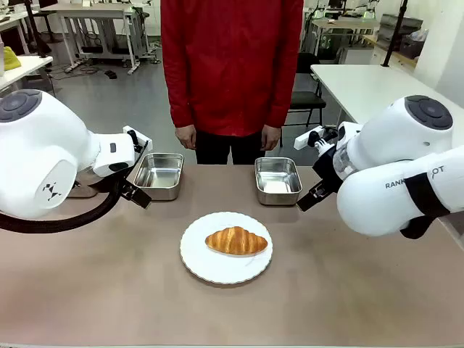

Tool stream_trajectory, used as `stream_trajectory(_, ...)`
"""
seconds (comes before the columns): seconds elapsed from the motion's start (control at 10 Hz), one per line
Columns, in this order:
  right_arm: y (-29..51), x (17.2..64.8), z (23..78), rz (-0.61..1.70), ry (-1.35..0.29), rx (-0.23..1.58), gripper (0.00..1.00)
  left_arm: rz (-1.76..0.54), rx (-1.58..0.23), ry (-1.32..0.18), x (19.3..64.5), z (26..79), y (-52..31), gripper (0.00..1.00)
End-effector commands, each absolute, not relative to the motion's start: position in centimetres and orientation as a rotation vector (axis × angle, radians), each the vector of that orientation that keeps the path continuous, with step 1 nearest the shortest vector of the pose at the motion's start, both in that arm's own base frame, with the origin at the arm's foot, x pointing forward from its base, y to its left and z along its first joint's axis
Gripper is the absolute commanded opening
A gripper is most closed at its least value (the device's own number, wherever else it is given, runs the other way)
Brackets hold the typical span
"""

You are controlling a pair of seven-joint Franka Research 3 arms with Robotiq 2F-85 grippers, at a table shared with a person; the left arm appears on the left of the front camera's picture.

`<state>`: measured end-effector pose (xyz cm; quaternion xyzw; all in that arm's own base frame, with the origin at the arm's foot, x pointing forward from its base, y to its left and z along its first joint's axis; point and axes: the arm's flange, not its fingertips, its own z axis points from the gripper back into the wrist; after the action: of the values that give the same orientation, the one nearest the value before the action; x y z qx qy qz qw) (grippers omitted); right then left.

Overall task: Place the bread in the container.
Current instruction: Place the Butter Roll into the Airtight Container indicated by the human.

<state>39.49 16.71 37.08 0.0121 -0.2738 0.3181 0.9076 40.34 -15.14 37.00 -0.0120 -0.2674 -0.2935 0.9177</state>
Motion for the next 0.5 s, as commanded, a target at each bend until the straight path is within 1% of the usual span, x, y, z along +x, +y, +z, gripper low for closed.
stream_trajectory(0.0,16.72,39.50,37.09,0.657,-0.565,0.025,1.00,-0.604,-0.025,-0.550,40.34,37.01,-15.15,1.00)
stream_trajectory(0.4,16.72,39.50,37.09,0.657,-0.565,0.025,1.00,-0.604,-0.025,-0.550,40.34,37.01,-15.15,1.00)
